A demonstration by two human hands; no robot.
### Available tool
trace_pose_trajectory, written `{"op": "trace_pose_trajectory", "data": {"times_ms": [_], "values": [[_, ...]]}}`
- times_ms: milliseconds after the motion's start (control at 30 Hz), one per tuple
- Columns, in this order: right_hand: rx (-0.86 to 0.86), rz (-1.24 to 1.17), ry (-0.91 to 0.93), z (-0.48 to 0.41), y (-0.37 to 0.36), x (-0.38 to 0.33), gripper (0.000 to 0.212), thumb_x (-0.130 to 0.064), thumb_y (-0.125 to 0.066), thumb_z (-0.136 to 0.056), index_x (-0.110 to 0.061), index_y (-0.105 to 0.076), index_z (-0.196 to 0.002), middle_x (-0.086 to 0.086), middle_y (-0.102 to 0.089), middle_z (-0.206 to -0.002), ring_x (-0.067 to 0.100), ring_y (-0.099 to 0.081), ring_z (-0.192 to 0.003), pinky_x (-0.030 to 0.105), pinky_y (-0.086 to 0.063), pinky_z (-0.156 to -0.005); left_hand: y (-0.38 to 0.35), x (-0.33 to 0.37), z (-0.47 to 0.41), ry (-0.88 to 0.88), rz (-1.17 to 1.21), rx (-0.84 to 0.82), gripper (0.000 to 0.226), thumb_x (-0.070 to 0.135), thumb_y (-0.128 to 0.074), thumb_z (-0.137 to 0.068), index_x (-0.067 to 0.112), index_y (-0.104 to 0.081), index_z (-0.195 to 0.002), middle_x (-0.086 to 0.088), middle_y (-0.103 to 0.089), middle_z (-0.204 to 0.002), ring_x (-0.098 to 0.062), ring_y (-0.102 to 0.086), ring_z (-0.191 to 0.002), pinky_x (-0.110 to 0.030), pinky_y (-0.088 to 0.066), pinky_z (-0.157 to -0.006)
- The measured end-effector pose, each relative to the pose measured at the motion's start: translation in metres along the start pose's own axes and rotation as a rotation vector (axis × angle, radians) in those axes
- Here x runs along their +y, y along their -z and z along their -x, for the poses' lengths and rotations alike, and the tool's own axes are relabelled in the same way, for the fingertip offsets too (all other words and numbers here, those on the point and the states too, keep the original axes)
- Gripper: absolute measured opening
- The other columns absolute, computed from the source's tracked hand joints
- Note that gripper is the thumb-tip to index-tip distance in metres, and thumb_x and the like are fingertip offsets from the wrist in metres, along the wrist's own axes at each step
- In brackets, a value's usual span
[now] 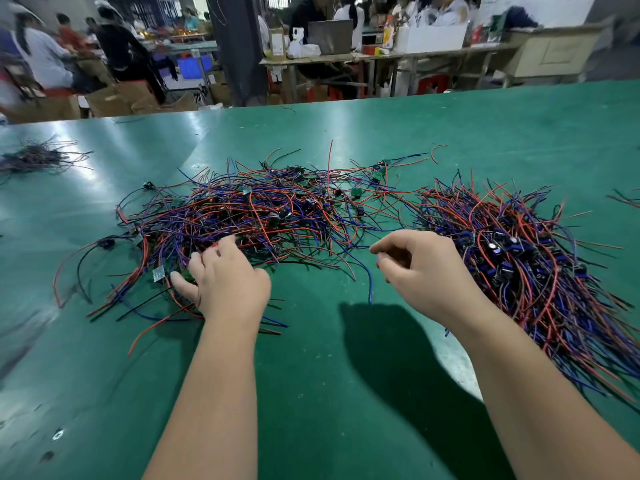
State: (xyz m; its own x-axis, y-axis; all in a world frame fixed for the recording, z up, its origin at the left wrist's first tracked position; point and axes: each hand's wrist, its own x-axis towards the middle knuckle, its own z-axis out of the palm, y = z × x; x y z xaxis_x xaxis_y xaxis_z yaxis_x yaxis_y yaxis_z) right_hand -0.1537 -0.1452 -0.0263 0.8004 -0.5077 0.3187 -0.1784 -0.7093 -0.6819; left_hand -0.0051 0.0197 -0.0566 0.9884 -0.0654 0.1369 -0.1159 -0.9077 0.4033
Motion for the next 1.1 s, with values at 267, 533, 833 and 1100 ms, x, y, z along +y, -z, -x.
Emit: {"op": "trace_pose_trajectory", "data": {"times_ms": [267,533,833,1100], "values": [[-0.064,0.011,0.017,0.001,-0.004,0.001,0.014,-0.01,-0.06,-0.088,-0.014,-0.073,-0.092,-0.007,-0.065,-0.074,-0.001,-0.057,-0.065,0.001,-0.038,-0.059,-0.001,-0.015,-0.015,0.071,0.175,0.179,0.015,0.033,-0.062,-0.087,0.032,-0.073,-0.097,0.011,-0.051,-0.061,-0.026,-0.047,-0.098,-0.042,-0.022,-0.09],[-0.067,0.008,0.004,0.001,-0.003,0.001,0.015,-0.01,-0.059,-0.088,-0.015,-0.073,-0.093,-0.008,-0.065,-0.076,0.0,-0.058,-0.068,0.001,-0.038,-0.058,0.014,-0.005,-0.004,-0.013,0.501,0.469,0.035,0.025,-0.052,-0.082,0.034,-0.07,-0.111,0.01,-0.062,-0.067,-0.018,-0.053,-0.084,-0.04,-0.024,-0.093],[-0.072,0.024,0.015,0.0,-0.004,0.002,0.015,-0.011,-0.059,-0.088,-0.015,-0.073,-0.094,-0.006,-0.067,-0.078,0.002,-0.058,-0.069,0.001,-0.038,-0.06,0.022,-0.006,-0.008,0.106,0.9,0.407,0.029,0.031,-0.056,-0.065,0.033,-0.071,-0.09,0.022,-0.069,-0.07,-0.013,-0.067,-0.082,-0.046,-0.046,-0.097],[-0.068,0.028,0.011,0.001,-0.004,0.002,0.016,-0.012,-0.059,-0.088,-0.016,-0.073,-0.094,-0.006,-0.067,-0.079,0.001,-0.058,-0.069,-0.001,-0.036,-0.06,0.022,-0.011,-0.014,0.225,1.074,0.304,0.025,0.03,-0.064,-0.061,0.041,-0.062,-0.084,0.026,-0.054,-0.045,-0.012,-0.052,-0.057,-0.054,-0.045,-0.096]]}}
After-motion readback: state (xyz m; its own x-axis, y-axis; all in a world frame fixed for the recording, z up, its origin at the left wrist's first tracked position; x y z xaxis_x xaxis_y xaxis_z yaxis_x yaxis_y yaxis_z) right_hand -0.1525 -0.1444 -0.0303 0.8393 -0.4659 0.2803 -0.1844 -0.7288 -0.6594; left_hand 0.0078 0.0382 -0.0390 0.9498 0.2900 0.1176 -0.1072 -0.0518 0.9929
